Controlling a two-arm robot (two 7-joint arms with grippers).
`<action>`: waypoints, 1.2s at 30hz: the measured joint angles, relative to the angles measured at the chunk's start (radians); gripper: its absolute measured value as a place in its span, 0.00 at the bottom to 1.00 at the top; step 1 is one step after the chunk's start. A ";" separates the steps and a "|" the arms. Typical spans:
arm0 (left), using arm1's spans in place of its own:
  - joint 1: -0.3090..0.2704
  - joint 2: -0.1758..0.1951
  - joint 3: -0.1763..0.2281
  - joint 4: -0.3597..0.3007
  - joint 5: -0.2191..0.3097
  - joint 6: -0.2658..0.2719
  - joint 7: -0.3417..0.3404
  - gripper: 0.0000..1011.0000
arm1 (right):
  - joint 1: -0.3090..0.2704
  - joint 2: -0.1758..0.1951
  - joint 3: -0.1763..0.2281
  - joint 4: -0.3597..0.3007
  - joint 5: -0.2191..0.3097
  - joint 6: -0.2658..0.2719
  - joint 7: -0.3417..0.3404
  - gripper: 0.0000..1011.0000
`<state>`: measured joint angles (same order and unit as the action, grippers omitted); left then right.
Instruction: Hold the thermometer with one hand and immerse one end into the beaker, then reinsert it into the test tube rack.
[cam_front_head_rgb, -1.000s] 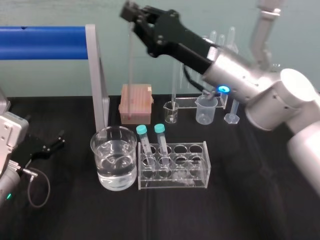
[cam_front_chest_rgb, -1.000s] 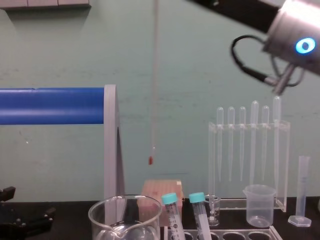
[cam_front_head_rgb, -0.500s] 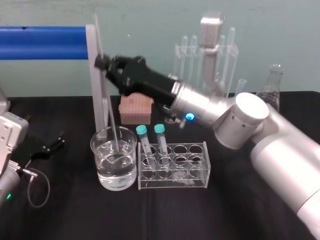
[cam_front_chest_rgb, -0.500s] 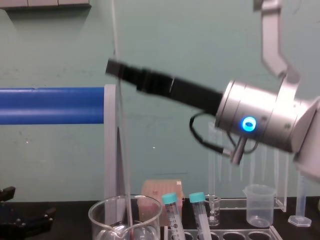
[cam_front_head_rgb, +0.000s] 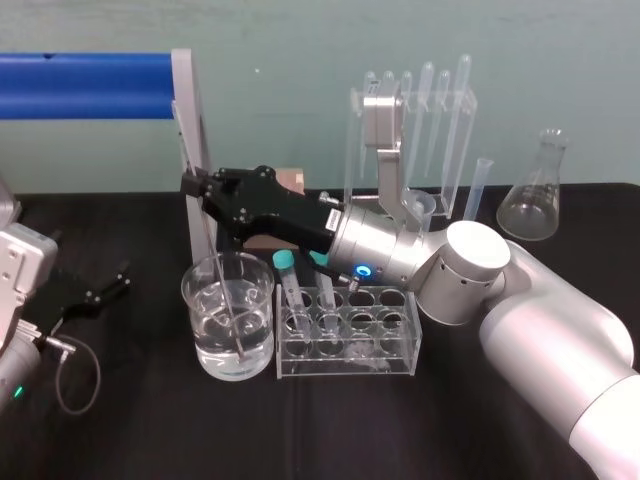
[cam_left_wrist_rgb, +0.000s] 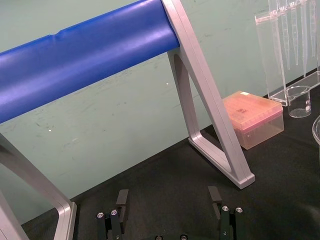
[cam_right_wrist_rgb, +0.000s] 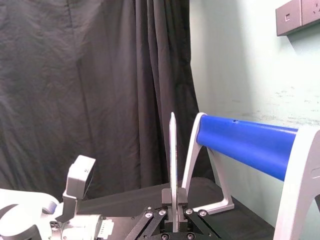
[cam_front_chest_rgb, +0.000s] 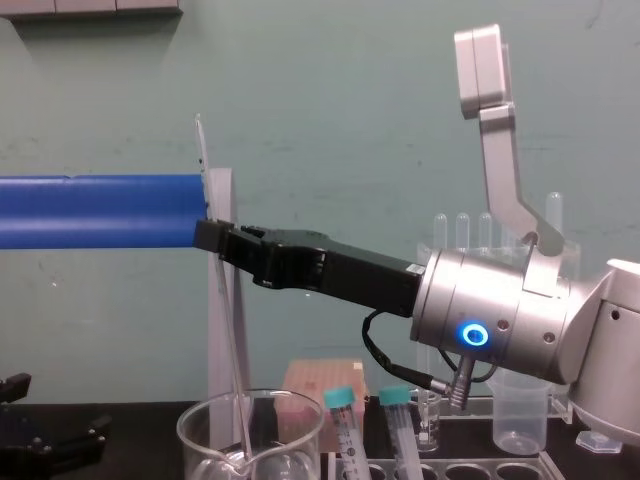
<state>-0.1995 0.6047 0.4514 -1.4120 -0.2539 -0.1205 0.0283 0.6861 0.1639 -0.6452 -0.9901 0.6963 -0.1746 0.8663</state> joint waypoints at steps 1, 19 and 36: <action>0.000 0.000 0.000 0.000 0.000 0.000 0.000 1.00 | 0.000 -0.001 0.001 0.002 -0.003 0.000 0.000 0.06; 0.000 0.000 0.000 0.000 0.000 0.000 0.000 1.00 | -0.014 -0.007 0.018 -0.003 -0.027 0.007 0.004 0.05; 0.000 0.000 0.000 0.000 0.000 0.000 0.000 1.00 | -0.024 -0.002 0.025 -0.025 -0.036 0.008 0.000 0.06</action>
<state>-0.1995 0.6047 0.4514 -1.4120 -0.2539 -0.1205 0.0283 0.6624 0.1622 -0.6206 -1.0149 0.6601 -0.1668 0.8663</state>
